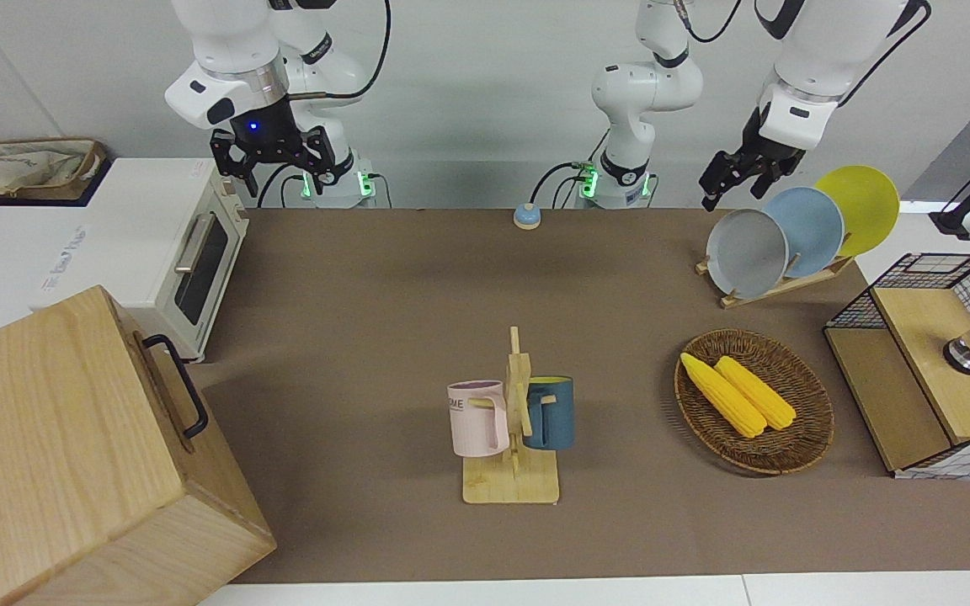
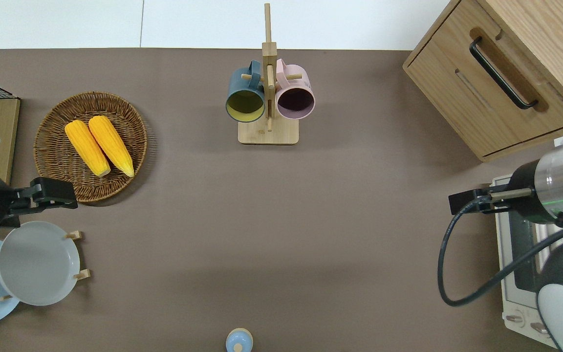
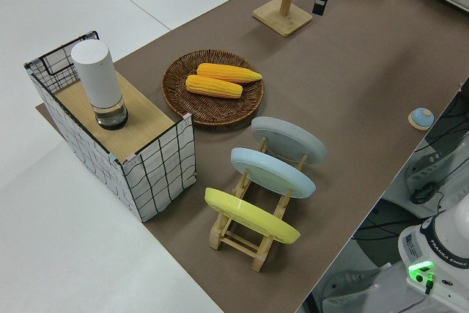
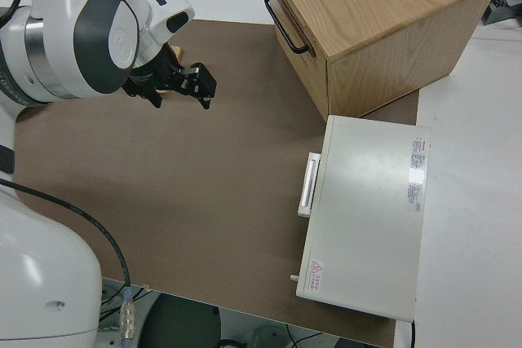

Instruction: Slide drawer open with right arm

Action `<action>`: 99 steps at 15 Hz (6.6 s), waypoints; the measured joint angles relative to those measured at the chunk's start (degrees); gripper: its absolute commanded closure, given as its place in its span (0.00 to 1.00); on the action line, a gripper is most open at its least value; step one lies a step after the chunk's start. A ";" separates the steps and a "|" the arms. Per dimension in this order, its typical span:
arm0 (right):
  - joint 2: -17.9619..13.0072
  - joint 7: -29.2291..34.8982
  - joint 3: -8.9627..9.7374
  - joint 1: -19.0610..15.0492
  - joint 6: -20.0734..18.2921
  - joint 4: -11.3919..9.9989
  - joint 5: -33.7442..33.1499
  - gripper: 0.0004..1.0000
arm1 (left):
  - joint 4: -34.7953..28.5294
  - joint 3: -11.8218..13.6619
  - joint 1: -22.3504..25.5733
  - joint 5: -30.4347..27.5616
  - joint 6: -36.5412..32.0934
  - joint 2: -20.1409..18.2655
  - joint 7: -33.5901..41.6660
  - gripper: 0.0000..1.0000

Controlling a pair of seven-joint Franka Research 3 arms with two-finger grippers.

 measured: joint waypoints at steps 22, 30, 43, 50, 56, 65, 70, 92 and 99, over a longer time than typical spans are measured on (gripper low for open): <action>0.04 0.00 -0.06 -0.36 -0.32 0.97 -0.03 0.02 | 0.00 0.00 0.00 0.00 0.00 0.00 0.00 0.01; 0.60 -0.79 5.56 -0.29 -0.19 0.88 -8.77 0.02 | 0.00 0.00 0.00 0.00 0.00 0.00 0.00 0.01; 10.14 4.89 19.81 1.79 5.94 -10.24 -58.25 0.02 | 0.00 0.00 0.00 0.00 0.00 0.00 0.00 0.01; 17.43 20.84 19.12 1.23 7.47 -17.51 -80.59 0.03 | 0.00 0.00 0.00 0.00 0.00 0.00 0.00 0.01; 19.13 21.80 16.37 0.14 10.46 -17.51 -91.04 0.05 | 0.00 0.00 0.00 0.00 0.00 0.00 0.00 0.01; 20.99 27.42 6.90 -0.44 22.70 -15.31 -100.82 0.12 | 0.00 0.00 0.00 0.00 0.00 0.00 0.00 0.01; 22.11 29.26 4.10 -0.48 25.26 -13.80 -103.53 0.75 | 0.00 0.00 0.00 0.00 0.00 0.00 0.00 0.01; 23.20 30.07 17.10 1.14 8.20 -13.89 -92.08 1.00 | 0.00 0.00 0.00 0.00 0.00 0.00 0.00 0.01; 23.20 30.06 24.93 1.33 0.36 -13.86 -87.51 1.00 | 0.00 0.00 0.00 0.00 0.00 0.00 0.00 0.01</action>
